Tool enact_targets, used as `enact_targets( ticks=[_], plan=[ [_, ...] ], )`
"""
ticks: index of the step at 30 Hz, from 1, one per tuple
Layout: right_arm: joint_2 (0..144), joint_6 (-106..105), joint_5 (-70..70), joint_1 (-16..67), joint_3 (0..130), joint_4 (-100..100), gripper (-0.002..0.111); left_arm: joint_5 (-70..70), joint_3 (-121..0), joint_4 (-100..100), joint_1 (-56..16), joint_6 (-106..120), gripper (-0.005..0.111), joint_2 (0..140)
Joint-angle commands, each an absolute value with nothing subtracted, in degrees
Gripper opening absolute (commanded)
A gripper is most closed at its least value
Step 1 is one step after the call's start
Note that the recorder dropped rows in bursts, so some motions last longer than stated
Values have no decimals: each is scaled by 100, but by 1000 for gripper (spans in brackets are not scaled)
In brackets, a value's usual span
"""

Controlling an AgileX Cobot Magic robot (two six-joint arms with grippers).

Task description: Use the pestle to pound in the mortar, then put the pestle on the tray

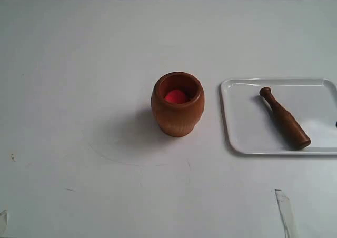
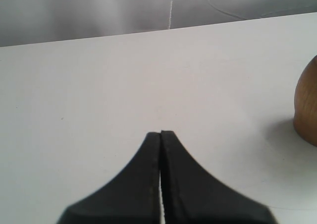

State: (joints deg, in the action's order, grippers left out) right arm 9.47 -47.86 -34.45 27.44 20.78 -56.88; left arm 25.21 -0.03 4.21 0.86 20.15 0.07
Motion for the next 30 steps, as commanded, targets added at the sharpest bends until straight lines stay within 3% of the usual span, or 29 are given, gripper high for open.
enact_targets(
  ticks=[1, 11, 15, 22, 30],
  plan=[
    [932, -4769, -3855, 2742, 2040, -5762, 0, 2503, 0, 379, 42, 1968, 0, 0],
    [932, -4769, -3710, 2742, 2040, -5608, 0, 2503, 0, 379, 42, 1968, 0, 0],
    [690, -4769, -2885, 2696, 1808, -5608, 0, 2503, 0, 379, 42, 1968, 0, 0],
    [42, -4769, -1329, 2175, 683, -5695, 0, 2503, 0, 379, 42, 1968, 0, 0],
    [0, -4815, -1066, 1386, 348, -5650, 0, 2503, 0, 379, 42, 1968, 0, 0]
  ],
)
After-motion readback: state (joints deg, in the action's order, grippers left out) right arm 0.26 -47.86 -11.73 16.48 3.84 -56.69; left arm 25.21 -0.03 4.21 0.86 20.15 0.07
